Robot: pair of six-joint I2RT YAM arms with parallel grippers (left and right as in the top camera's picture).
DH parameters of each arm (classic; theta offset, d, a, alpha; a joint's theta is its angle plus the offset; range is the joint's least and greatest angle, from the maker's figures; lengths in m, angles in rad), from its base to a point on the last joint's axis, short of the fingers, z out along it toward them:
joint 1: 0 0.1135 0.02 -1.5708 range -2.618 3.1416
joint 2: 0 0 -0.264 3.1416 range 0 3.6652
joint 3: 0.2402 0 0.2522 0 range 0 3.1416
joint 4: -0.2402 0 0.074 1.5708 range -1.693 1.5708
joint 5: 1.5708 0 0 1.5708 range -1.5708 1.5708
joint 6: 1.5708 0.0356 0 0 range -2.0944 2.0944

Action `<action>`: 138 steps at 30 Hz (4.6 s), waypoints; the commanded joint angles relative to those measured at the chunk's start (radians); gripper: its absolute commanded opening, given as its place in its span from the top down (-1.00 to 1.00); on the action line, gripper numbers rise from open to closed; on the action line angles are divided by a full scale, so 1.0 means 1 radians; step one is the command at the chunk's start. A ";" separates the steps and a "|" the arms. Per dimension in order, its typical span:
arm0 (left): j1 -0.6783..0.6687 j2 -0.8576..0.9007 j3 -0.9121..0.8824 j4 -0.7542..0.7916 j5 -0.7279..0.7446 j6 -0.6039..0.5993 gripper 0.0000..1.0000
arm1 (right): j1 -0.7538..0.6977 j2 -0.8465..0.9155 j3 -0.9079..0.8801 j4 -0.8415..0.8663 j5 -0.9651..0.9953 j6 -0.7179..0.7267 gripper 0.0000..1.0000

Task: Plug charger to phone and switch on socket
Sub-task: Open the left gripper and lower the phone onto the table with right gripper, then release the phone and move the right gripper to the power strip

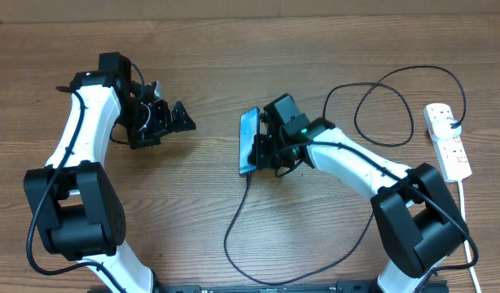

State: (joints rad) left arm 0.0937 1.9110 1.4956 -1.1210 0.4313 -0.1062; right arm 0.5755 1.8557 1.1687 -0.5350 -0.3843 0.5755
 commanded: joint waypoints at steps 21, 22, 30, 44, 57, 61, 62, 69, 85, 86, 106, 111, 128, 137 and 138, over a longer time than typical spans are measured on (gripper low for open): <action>0.004 -0.023 0.006 0.001 -0.102 -0.014 -1.00 | 0.072 0.025 -0.130 0.190 0.078 0.084 0.91; 0.004 -0.023 0.006 0.001 -0.102 -0.014 -1.00 | 0.072 0.026 -0.130 0.190 0.078 0.084 0.91; 0.004 -0.023 0.006 0.001 -0.102 -0.014 -1.00 | 0.072 0.041 -0.130 0.193 0.108 0.084 0.88; 0.004 -0.023 0.006 0.001 -0.102 -0.014 -0.99 | 0.072 0.069 -0.130 0.209 0.103 0.088 0.63; 0.004 -0.023 0.006 0.001 -0.102 -0.014 -0.99 | 0.057 0.069 -0.130 0.212 0.105 0.100 0.04; 0.004 -0.023 0.006 0.001 -0.102 -0.014 -1.00 | 0.039 0.069 -0.130 0.212 0.115 0.106 -0.09; 0.004 -0.023 0.006 0.001 -0.102 -0.014 -1.00 | 0.035 0.069 -0.130 0.211 0.115 0.106 -0.12; 0.004 -0.023 0.006 0.001 -0.102 -0.014 -1.00 | 0.031 0.064 -0.126 0.191 0.115 0.114 -0.37; 0.004 -0.023 0.006 0.001 -0.102 -0.014 -1.00 | 0.023 -0.098 -0.117 0.084 0.246 0.113 -1.00; 0.004 -0.023 0.006 0.001 -0.102 -0.014 -0.99 | 0.023 -0.098 -0.117 0.084 0.246 0.113 -1.00; 0.004 -0.023 0.006 0.001 -0.102 -0.014 -1.00 | -0.201 -0.402 0.105 -0.460 0.246 0.085 0.93; 0.004 -0.023 0.006 0.001 -0.102 -0.014 -0.99 | -0.293 -0.429 0.248 -0.673 0.283 0.040 0.93; 0.004 -0.023 0.006 0.001 -0.102 -0.014 -1.00 | -0.480 -0.367 0.291 -0.740 0.591 0.045 0.40; 0.004 -0.023 0.006 0.001 -0.102 -0.014 -1.00 | -0.676 -0.325 0.290 -0.752 0.610 0.018 -1.00; 0.004 -0.023 0.006 0.001 -0.102 -0.014 -1.00 | -0.703 -0.319 0.290 -0.750 0.611 0.018 -1.00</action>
State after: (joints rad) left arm 0.0937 1.9110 1.4956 -1.1210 0.3355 -0.1062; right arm -0.0669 1.5204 1.4406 -1.2873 0.1940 0.6079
